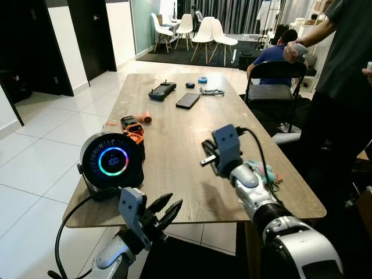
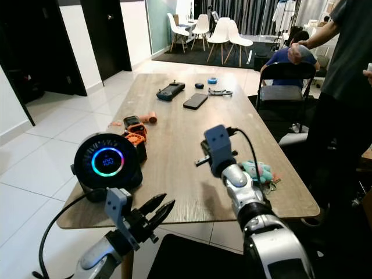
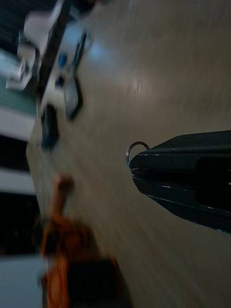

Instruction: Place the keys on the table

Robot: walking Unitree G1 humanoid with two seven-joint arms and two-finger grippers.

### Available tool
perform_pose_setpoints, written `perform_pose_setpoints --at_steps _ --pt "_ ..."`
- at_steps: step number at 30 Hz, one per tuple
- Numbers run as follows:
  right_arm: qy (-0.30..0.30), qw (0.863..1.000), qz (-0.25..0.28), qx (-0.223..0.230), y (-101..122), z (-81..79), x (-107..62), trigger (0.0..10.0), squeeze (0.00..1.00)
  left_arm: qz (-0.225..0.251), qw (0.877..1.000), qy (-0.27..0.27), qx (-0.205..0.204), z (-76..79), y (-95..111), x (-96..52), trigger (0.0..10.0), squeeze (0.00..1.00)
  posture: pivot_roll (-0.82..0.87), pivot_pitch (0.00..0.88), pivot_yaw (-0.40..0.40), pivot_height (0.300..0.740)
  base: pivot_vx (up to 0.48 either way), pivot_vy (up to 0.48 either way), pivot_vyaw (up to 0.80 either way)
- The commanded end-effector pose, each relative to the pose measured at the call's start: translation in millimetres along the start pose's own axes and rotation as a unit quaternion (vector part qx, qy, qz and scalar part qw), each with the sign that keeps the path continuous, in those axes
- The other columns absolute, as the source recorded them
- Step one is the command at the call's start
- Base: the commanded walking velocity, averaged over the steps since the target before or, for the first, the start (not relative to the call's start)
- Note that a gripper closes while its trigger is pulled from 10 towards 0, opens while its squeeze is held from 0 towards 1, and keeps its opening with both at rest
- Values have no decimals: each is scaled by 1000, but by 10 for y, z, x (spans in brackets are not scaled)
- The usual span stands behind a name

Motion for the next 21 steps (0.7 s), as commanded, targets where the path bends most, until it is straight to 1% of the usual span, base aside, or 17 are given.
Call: perform_pose_setpoints --at_steps 1,3,9,10,12,13,14,15,16,18,19,20,21 --pt "14 1000 6 -8 -9 -54 -14 10000 0 -3 1000 -3 -6 55 -41 13 10000 0 32 147 -1 740 0 0 0" --pt "34 999 8 -26 -19 -152 -19 10000 0 0 1000 6 4 45 -36 36 10000 0 33 147 -2 740 0 0 0" --pt "42 999 14 -24 -4 -194 -16 10000 0 6 1000 13 7 27 -11 63 10000 0 32 146 -4 740 0 0 0" --pt "45 999 15 -20 -2 -199 -17 10000 24 6 1000 13 8 26 -9 67 10000 0 31 142 -4 740 0 0 0" --pt "46 999 16 -19 0 -198 -18 10000 24 6 1000 13 8 26 -8 70 10000 0 31 140 -4 740 0 0 0" --pt "45 999 18 -16 1 -189 -21 10000 314 7 1000 15 8 22 -8 72 10000 0 28 137 -4 740 0 0 0" --pt "44 999 19 -14 3 -180 -23 10000 659 7 1000 16 8 20 -9 73 10000 0 28 136 -4 740 0 0 0" --pt "42 999 21 -14 6 -169 -25 10000 710 8 1000 18 9 14 -9 73 10000 0 28 136 -4 740 0 0 0" --pt "40 999 21 -14 8 -163 -25 10000 682 8 1000 20 10 10 -9 73 10000 0 28 136 -4 740 0 0 0" --pt "32 999 31 -2 34 -134 -26 10000 678 9 1000 24 12 -4 -6 74 10000 0 26 133 -4 740 0 0 0" --pt "27 999 37 8 51 -118 -25 10000 694 9 1000 26 12 -10 -4 73 10000 0 25 131 -4 740 0 0 0" --pt "24 999 44 14 72 -103 -23 10000 816 9 1000 27 13 -16 -2 73 10000 0 25 131 -4 740 0 0 0" --pt "24 999 44 14 72 -103 -23 10000 816 9 1000 27 13 -16 -2 73 10000 0 25 131 -4 740 0 0 0"
Point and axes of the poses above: a point about 5 cm out from each wrist's last joint towards the gripper, its own x axis pointing out of the wrist towards the gripper, its own y axis along the axis of the wrist's last joint, z = x × y, the point moved 3 cm from there along x, pointing out of the wrist towards the gripper, and after that the axes turned 14 degrees about -x, right-handed, at the moved point
